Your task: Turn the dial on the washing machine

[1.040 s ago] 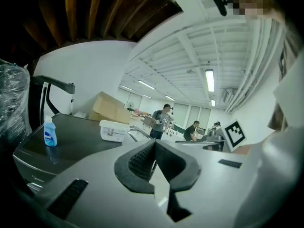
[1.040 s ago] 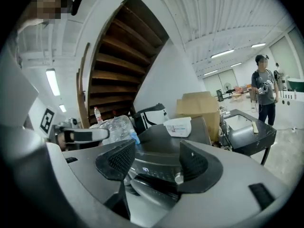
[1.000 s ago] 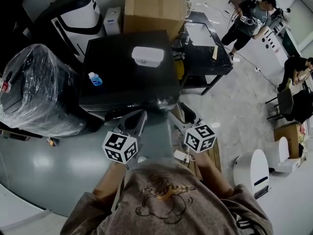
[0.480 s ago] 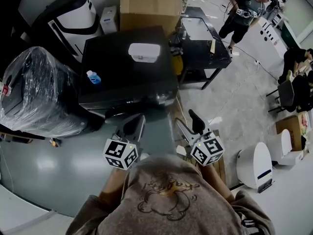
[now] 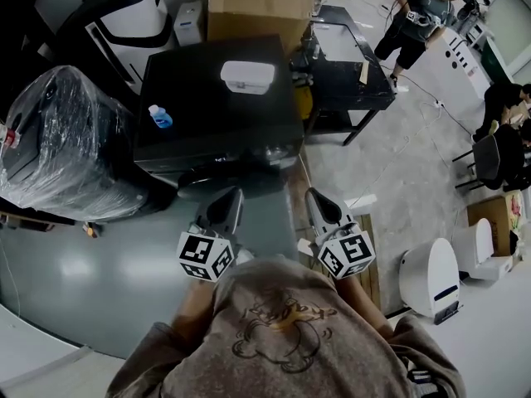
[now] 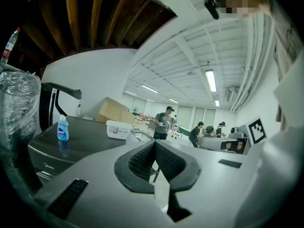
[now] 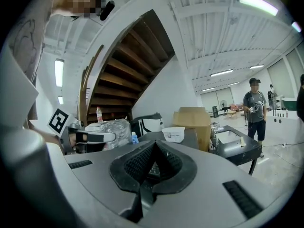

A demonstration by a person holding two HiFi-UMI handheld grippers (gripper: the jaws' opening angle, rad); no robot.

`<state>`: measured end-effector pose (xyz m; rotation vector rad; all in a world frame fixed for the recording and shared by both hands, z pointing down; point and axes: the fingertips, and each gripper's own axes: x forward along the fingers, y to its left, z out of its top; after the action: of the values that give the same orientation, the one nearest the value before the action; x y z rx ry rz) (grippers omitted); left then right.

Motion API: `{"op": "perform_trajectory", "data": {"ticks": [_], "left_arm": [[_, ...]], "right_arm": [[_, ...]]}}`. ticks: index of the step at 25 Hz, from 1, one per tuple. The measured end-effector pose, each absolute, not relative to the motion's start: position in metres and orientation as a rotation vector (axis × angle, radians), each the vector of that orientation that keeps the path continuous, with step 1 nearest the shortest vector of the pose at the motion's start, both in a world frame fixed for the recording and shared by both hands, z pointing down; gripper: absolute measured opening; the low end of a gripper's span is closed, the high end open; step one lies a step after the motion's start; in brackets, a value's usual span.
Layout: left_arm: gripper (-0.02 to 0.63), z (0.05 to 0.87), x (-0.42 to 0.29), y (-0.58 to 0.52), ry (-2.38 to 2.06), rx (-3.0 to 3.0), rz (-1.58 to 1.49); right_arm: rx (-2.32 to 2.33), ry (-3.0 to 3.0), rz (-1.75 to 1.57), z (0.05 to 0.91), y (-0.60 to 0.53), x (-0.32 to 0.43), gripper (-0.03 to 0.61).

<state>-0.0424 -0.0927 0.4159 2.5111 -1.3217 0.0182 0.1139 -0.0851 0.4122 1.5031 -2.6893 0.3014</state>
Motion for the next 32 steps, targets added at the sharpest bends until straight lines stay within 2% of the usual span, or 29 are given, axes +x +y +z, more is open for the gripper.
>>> {"op": "perform_trajectory", "data": {"ticks": [8, 32], "left_arm": [[-0.008, 0.443, -0.045, -0.087, -1.34, 2.488, 0.041], [-0.008, 0.444, -0.066, -0.077, -1.38, 2.441, 0.051]], "right_arm": [[1.493, -2.654, 0.36, 0.446, -0.081, 0.115, 0.002], [1.467, -2.657, 0.385, 0.452, -0.073, 0.102, 0.002]]}}
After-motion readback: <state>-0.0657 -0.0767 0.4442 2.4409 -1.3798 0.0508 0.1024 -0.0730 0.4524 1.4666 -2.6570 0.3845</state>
